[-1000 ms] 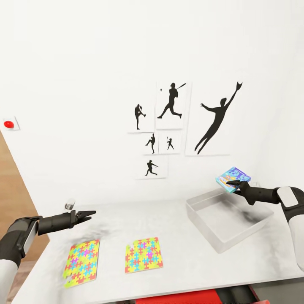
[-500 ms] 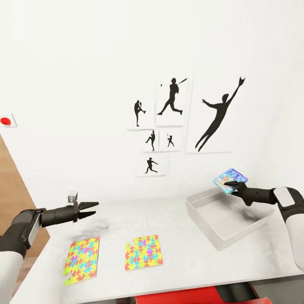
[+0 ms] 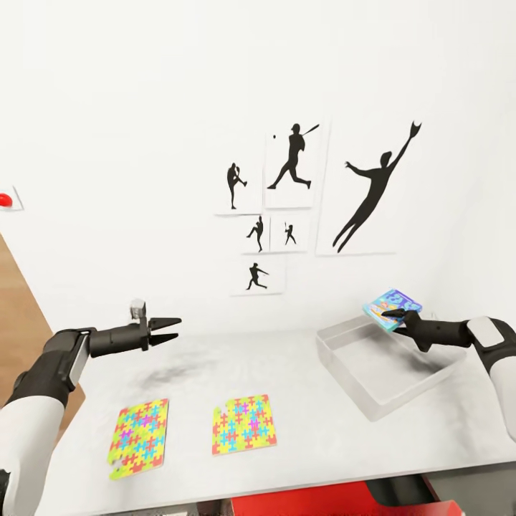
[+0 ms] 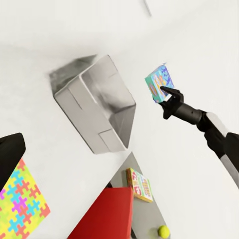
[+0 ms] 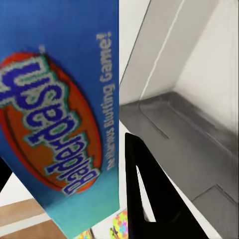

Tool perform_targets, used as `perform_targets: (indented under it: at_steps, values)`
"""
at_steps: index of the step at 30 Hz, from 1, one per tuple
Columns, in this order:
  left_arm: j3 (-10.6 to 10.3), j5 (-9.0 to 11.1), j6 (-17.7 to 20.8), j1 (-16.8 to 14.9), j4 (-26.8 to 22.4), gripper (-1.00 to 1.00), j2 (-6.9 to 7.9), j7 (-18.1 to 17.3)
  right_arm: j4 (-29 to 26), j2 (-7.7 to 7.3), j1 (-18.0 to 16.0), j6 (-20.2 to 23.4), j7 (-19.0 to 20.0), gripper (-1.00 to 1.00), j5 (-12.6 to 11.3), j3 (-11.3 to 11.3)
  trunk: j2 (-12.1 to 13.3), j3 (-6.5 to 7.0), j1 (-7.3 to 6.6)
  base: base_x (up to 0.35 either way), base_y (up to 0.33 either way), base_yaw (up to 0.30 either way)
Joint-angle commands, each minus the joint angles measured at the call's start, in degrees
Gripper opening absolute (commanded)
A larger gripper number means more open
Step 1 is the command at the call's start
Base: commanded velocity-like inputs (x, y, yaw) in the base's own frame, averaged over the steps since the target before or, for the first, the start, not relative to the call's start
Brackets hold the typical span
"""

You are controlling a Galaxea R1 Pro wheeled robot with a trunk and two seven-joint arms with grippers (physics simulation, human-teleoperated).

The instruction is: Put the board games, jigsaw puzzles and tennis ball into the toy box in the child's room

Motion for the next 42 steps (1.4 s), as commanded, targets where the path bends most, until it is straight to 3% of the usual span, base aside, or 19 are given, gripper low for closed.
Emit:
perform_targets:
  at_steps: [1, 8, 23, 30, 35, 42]
  values:
    - [0.0, 0.1, 0.6, -0.1, 0.0, 1.0, 0.02, -0.1, 0.2, -0.12, -0.1, 0.3, 0.4, -1.0, 0.3, -0.5, -0.1, -0.23, 0.04, 0.0, 0.0, 0.0]
    - [0.1, 0.1, 0.6, -0.1, 0.0, 1.0, 0.18, -0.1, 2.2, -1.18, -0.2, 0.3, 0.4, -1.0, 0.3, -0.5, -0.1, -0.9, 0.04, 0.0, 0.0, 0.0]
    - [-0.1, 0.1, 0.6, -0.1, 0.1, 1.0, 0.16, -0.1, 2.9, -1.39, -0.2, 0.3, 0.3, -1.0, 0.4, -0.4, -0.1, -2.31, 0.04, 0.0, 0.0, 0.0]
    - [-0.3, 0.1, 0.6, -0.1, 0.1, 1.0, 0.16, -0.1, 2.6, -1.1, -0.2, 0.3, -2.1, -1.0, 0.7, -0.4, -0.1, -2.98, 0.04, 0.0, 0.0, 0.0]
    - [-0.3, 0.1, 0.6, -0.1, 0.1, 1.0, 0.16, -0.1, 2.2, -0.77, -1.2, 0.3, -6.0, -1.0, 0.4, -0.4, -0.1, -3.45, 0.04, 0.0, 0.0, 0.0]
    - [-0.2, 0.1, 0.6, -0.1, 0.1, 1.0, 0.23, -0.1, 2.1, -0.74, -2.5, 0.3, -7.5, -1.0, 0.3, -0.5, -0.1, -4.11, 0.04, 0.0, 0.0, 0.0]
